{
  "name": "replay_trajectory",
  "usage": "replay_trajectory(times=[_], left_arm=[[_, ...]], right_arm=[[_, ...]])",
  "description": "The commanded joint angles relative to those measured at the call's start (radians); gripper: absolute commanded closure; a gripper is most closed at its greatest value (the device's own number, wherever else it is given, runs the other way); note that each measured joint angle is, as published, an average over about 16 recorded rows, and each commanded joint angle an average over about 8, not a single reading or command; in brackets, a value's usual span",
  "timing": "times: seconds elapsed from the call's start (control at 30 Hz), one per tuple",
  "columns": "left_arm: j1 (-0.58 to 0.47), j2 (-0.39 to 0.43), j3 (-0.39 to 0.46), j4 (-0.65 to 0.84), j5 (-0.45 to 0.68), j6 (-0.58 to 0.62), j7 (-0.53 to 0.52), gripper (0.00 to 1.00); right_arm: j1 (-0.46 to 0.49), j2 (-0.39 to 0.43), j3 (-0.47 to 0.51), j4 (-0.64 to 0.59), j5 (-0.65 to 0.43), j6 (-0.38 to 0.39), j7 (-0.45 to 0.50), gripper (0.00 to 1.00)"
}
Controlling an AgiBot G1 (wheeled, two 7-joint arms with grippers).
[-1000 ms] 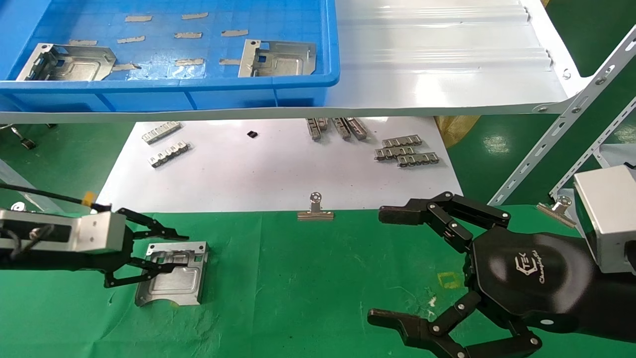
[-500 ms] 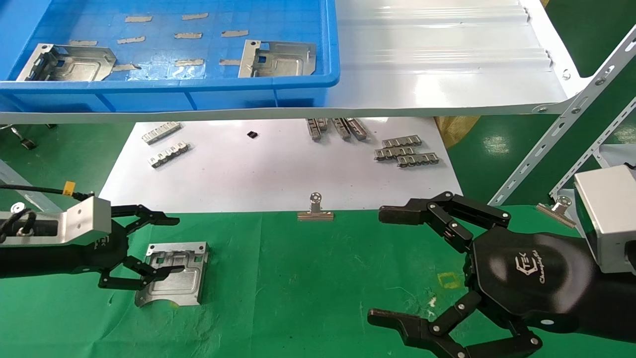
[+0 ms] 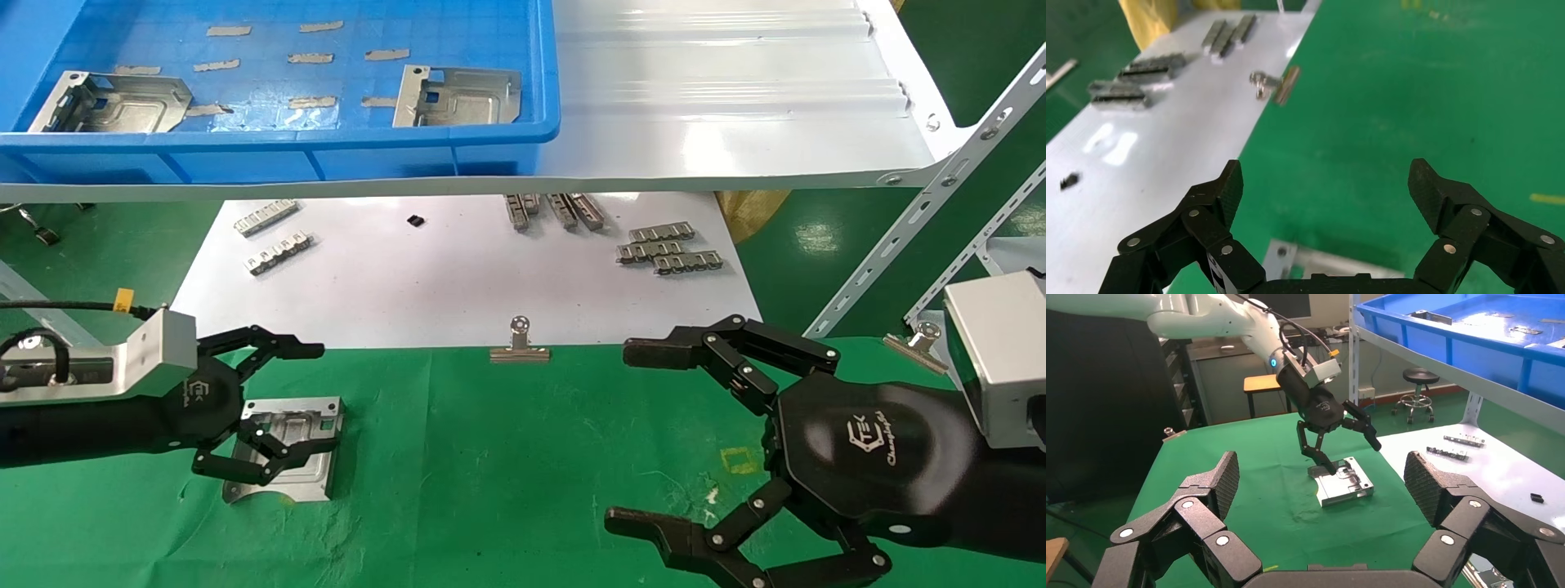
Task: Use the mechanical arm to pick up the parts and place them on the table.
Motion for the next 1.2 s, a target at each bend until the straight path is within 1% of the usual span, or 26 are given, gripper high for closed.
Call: replay_trajectory(times=[0.03,1.2], left_arm=[[0.021,-0.008,-0.023,-0.042,-0.01,-0.004,-0.028,0.0],[0.398,-0.154,-0.427,-0.777,-0.191,-0.068,-0.522,0.0]], right_arm=[[0.0,0.0,0.0,0.0,0.0,0.0,0.0,0.0],[0.0,0.0,0.0,0.0,0.0,0.0,0.0,0.0]])
